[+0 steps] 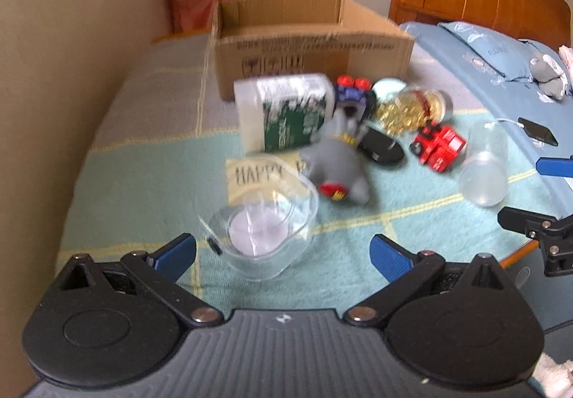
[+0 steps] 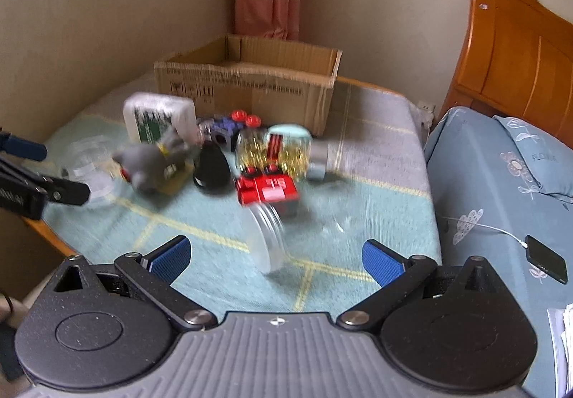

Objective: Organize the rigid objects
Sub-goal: 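Move left gripper to clear square container while right gripper approaches empty clear jar, then close left gripper on the clear container while right gripper closes on the clear jar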

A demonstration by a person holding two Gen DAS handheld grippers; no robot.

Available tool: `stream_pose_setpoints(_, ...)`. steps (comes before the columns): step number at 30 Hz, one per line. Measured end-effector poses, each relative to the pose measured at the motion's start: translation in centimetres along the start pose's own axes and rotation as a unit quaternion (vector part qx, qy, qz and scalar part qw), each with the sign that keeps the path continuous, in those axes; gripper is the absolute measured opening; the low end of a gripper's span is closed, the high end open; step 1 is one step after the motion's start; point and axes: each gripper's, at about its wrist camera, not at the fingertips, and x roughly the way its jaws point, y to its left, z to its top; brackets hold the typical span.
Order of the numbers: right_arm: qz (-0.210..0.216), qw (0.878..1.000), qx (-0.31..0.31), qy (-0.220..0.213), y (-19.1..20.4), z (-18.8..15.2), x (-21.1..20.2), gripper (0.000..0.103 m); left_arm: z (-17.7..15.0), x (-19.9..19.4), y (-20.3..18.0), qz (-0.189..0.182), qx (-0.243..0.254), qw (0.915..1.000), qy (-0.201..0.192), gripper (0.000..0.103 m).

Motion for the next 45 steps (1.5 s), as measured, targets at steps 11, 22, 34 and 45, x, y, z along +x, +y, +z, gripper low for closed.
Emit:
stream_pose_setpoints(11, 0.033, 0.998, -0.022, 0.052, -2.5, -1.0, 4.4, 0.103, -0.4, 3.2, 1.1, -0.005, 0.0, 0.9997, 0.022, 0.102)
stream_pose_setpoints(22, 0.094, 0.993, -0.059, 0.049, -4.2, -0.4, 5.8, 0.103, 0.4, 3.9, 1.8, -0.025, 0.039, 0.9989, 0.008, 0.103)
stream_pose_setpoints(34, 0.152, 0.981, -0.118, 0.04, -5.7, 1.1, 7.6, 0.103, 1.8, 4.5, 1.8, -0.08, 0.112, 0.99, 0.032, 0.102)
stream_pose_setpoints(45, 0.149, 0.979, -0.122, 0.062, -5.2, 2.0, 7.9, 0.103, 1.5, 3.9, 1.0, -0.104, 0.189, 0.9758, 0.037, 0.102)
